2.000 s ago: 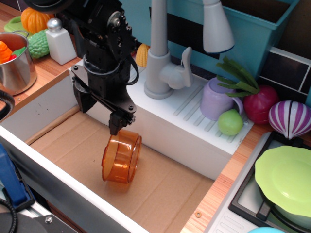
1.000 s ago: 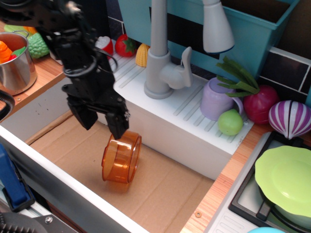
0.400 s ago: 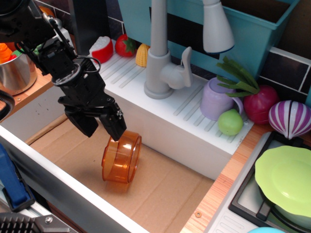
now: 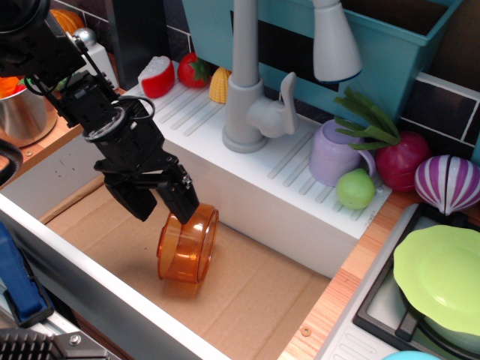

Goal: Flip orange pot upright in sink

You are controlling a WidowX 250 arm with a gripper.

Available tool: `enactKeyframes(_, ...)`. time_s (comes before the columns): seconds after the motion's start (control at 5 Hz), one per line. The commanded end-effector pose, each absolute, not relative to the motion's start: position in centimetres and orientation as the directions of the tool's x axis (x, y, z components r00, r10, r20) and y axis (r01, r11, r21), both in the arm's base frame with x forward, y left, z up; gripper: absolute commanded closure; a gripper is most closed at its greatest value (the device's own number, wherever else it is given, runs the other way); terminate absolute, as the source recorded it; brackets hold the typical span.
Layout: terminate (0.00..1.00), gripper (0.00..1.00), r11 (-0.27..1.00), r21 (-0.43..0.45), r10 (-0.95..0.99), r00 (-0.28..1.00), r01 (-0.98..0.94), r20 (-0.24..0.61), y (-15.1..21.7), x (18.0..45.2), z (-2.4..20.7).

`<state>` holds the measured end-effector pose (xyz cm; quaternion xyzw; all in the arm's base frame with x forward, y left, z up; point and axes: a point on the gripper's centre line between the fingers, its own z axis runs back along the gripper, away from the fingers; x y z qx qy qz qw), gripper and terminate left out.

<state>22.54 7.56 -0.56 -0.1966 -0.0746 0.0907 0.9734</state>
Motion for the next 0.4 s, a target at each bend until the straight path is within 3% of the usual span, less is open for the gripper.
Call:
enactKeyframes(0.0,0.00,0.00,0.903,-0.409,0.215,0.964,-0.134,0.159,6.27,23.75,-0.55)
enactKeyframes(0.2,0.00,0.00,0.890,-0.436,0.231,0.958,-0.136,0.172,5.55,23.82,-1.01)
